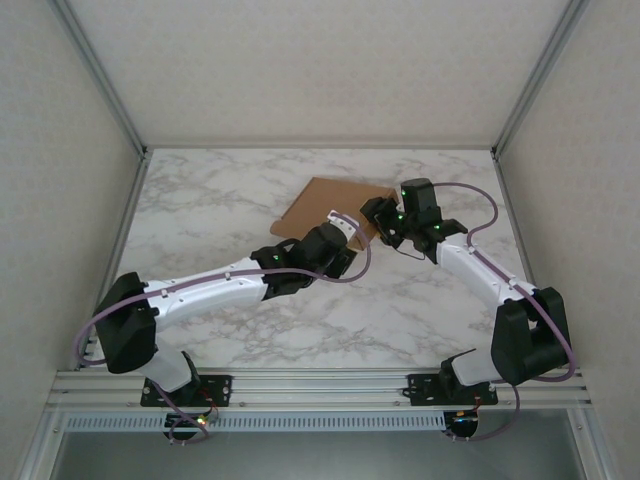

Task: Fold the paper box

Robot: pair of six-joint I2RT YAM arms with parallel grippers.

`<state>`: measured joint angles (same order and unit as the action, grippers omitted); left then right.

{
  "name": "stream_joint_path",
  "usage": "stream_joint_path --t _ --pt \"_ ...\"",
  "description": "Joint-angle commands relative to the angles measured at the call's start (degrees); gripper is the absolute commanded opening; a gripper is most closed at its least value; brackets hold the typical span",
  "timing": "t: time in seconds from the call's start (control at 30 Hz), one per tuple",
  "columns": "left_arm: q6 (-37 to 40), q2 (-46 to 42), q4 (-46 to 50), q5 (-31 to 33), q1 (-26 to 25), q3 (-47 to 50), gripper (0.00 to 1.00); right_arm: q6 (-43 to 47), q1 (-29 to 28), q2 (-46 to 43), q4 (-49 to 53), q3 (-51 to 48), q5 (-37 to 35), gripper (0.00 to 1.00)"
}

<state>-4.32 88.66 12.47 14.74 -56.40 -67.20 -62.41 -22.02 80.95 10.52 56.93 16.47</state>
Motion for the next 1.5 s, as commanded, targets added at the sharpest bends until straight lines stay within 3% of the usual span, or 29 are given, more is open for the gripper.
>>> stream_joint_path --t 0.0,0.37,0.43,0.57,0.7,0.8,1.03,1.2,1.37,1.47 --pt "0.18 -2.94 2.41 5.2 1.38 1.49 0.47 1.69 0.58 -0.18 1.25 1.9 -0.41 0.45" --pt "0.88 -2.89 -0.61 2.52 1.34 2.18 0.3 0.37 0.58 0.44 -0.77 1.17 1.0 0.45" --pt "1.23 -2.6 -0.74 1.77 1.08 1.62 0.37 0.11 0.63 0.75 -0.96 1.3 1.2 0.45" --pt "1.33 -4.09 -1.66 -3.17 0.85 0.51 0.64 0.6 0.83 0.98 -0.33 1.76 0.84 0.45" --pt "0.36 -8.9 -2.72 -10.71 2.12 0.01 0.73 2.41 2.56 1.76 0.1 2.57 3.41 0.46" --pt "-4.03 -12.88 -2.25 -14.85 6.47 0.46 0.73 5.47 4.69 2.53 -0.24 3.08 7.78 0.47" --pt "-19.63 -19.97 -1.78 -28.26 24.76 11.39 0.72 21.06 8.71 6.44 2.39 8.34 23.25 0.47" --pt "-25.43 -23.0 -1.8 -32.81 32.34 20.87 0.7 22.56 10.82 8.95 -0.35 9.3 31.63 0.45" --pt "-22.52 -28.63 2.56 -35.31 41.37 24.79 0.69 28.08 12.22 12.22 3.31 12.97 36.6 0.37" --pt "-24.56 -31.18 1.45 -37.64 42.47 27.43 0.7 26.33 12.7 13.91 -0.65 12.7 40.75 0.37"
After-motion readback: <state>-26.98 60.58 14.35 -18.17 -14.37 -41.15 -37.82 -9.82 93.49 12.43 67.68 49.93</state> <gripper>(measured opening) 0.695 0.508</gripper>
